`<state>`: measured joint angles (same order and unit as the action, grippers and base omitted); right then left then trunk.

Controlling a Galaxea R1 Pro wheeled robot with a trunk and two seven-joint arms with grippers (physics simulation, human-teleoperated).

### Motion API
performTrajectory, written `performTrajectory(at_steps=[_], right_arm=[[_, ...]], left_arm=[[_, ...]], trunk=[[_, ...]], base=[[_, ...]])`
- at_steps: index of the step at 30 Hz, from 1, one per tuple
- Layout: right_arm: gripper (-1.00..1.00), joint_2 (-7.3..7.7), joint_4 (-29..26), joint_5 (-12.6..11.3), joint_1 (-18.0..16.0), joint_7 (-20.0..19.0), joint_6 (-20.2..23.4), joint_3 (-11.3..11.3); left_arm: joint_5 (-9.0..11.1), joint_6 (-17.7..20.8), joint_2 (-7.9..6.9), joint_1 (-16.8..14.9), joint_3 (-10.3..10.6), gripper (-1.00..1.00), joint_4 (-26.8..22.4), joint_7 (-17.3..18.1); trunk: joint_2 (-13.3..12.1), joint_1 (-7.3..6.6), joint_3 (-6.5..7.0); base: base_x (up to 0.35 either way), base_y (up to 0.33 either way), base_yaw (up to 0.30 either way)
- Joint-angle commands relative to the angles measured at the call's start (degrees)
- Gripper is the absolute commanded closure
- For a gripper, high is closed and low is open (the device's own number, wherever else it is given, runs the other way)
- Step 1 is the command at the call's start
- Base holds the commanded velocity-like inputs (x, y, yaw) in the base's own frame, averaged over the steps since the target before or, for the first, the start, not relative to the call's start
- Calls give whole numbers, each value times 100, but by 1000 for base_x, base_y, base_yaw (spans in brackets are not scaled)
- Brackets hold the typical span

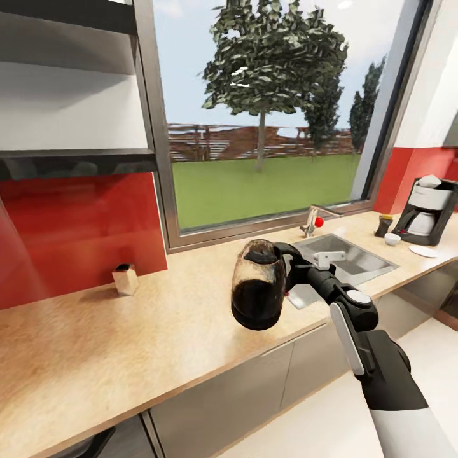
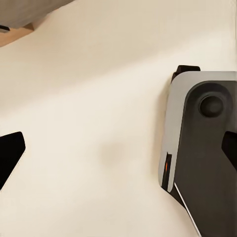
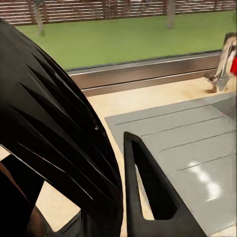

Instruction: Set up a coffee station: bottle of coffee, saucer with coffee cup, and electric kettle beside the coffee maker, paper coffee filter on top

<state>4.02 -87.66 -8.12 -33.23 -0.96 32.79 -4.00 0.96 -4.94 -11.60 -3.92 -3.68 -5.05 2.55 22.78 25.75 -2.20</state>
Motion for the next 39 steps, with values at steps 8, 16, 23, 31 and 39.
performTrajectory(at_steps=[8, 16, 23, 31, 39], right_arm=[[100, 3, -6, -40, -8, 9, 26, -4], [100, -1, 3, -40, -8, 8, 26, -8], [100, 0, 3, -40, -8, 9, 26, -6], [100, -1, 3, -40, -8, 9, 26, -7], [100, -1, 3, -40, -8, 11, 26, -6]], left_arm=[[10, -16, -1, -2, -29, -100, 4, 27], [10, -16, -1, -3, -31, -100, 4, 27], [7, -16, -1, -2, -32, -100, 4, 27], [7, -10, -1, -2, -27, -100, 4, 27], [10, -10, -1, -2, -28, -100, 4, 27]], trunk=[[14, 4, -13], [14, 4, -13], [14, 4, -13], [14, 4, -13], [14, 4, -13]], base=[[0, 0, -300], [0, 0, -300], [0, 0, -300], [40, -8, -300], [144, -197, -300]])
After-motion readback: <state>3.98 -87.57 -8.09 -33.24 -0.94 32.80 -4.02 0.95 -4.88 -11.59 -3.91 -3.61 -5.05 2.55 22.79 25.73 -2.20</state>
